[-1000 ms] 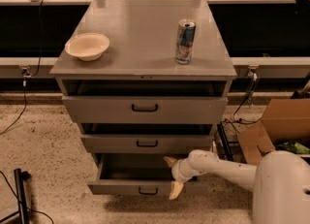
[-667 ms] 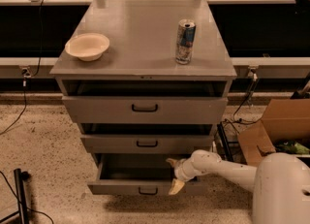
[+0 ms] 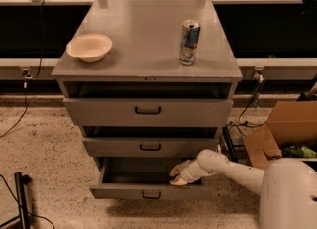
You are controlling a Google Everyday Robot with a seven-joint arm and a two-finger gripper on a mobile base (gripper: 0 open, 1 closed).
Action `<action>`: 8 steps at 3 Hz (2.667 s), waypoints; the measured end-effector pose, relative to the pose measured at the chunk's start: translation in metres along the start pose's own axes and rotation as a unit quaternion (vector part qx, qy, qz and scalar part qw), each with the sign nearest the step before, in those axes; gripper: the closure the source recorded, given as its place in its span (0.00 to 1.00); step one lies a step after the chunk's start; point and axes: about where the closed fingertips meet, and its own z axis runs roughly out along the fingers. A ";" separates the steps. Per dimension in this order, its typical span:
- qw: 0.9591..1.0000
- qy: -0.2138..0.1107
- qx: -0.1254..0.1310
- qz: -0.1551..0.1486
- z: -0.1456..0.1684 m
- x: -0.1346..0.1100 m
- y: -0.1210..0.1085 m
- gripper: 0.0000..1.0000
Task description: Open bottom drawer
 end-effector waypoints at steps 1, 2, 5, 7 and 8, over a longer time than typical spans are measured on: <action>1.000 -0.003 -0.005 0.006 0.008 0.011 -0.001 0.85; 1.000 0.006 0.000 0.004 0.016 0.022 -0.006 1.00; 0.999 0.031 -0.015 0.021 0.043 0.066 0.008 1.00; 0.999 0.031 -0.015 0.021 0.040 0.064 0.008 1.00; 0.999 0.031 -0.015 0.021 0.039 0.064 0.008 0.99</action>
Offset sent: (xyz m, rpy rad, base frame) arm 0.0251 -0.0205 -0.0372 -0.0426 -0.0282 -0.0240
